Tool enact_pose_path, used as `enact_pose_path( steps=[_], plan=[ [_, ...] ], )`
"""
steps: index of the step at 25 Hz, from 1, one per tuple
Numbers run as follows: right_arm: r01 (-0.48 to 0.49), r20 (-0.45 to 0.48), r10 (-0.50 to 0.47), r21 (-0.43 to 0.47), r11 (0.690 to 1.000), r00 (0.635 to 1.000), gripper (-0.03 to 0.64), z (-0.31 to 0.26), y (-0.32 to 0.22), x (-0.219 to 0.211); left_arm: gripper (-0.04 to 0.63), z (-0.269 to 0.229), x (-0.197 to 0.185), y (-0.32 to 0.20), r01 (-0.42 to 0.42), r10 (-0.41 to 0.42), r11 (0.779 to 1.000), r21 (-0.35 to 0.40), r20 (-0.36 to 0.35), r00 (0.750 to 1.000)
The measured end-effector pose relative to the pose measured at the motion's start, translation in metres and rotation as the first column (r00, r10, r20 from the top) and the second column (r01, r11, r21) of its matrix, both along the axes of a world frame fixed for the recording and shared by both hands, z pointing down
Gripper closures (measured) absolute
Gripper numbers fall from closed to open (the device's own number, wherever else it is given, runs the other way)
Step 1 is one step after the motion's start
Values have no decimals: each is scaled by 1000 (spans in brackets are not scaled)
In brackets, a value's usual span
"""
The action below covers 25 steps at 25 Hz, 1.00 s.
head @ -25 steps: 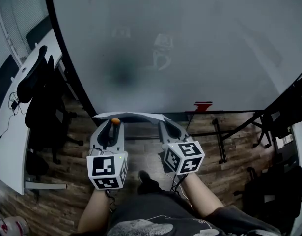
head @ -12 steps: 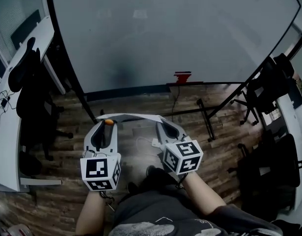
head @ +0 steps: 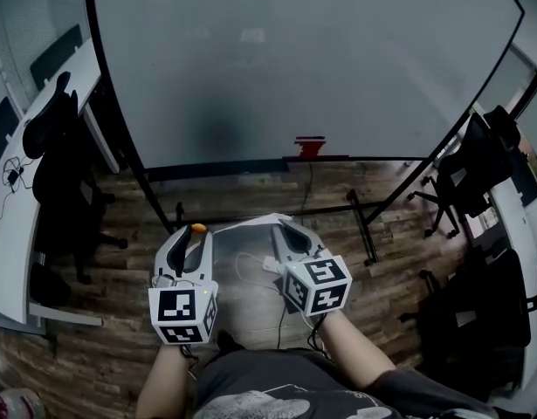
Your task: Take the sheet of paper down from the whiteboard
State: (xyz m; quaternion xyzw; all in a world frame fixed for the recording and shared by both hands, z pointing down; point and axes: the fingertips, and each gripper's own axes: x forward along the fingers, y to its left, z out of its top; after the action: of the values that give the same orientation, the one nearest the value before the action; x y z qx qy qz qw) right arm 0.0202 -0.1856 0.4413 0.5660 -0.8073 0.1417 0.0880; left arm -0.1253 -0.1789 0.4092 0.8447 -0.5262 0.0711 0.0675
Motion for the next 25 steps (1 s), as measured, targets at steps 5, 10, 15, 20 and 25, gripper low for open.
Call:
enact_pose_path(
  steps=[5,10,15,20,25],
  plan=[
    [46,2,-46,-9,999,999,595,3,29,40,470,2,38,33,35,-35,999,-12,11,999],
    [71,12,-71,9,997,997,595,1,61,83,471,0,77,71,80,-80,997,-6,22,997],
    [109,15,-109,-1,994,994,595,5,96,123,471,2,118,111,103,-103,995,-4,43,994],
    [134,2,-134,-20,991,991,595,12,132,158,471,5,151,147,132,-131,991,-10,51,990],
    [154,-7,-155,-31,988,988,595,17,162,182,469,9,176,178,145,-144,989,-21,51,988]
  ],
)
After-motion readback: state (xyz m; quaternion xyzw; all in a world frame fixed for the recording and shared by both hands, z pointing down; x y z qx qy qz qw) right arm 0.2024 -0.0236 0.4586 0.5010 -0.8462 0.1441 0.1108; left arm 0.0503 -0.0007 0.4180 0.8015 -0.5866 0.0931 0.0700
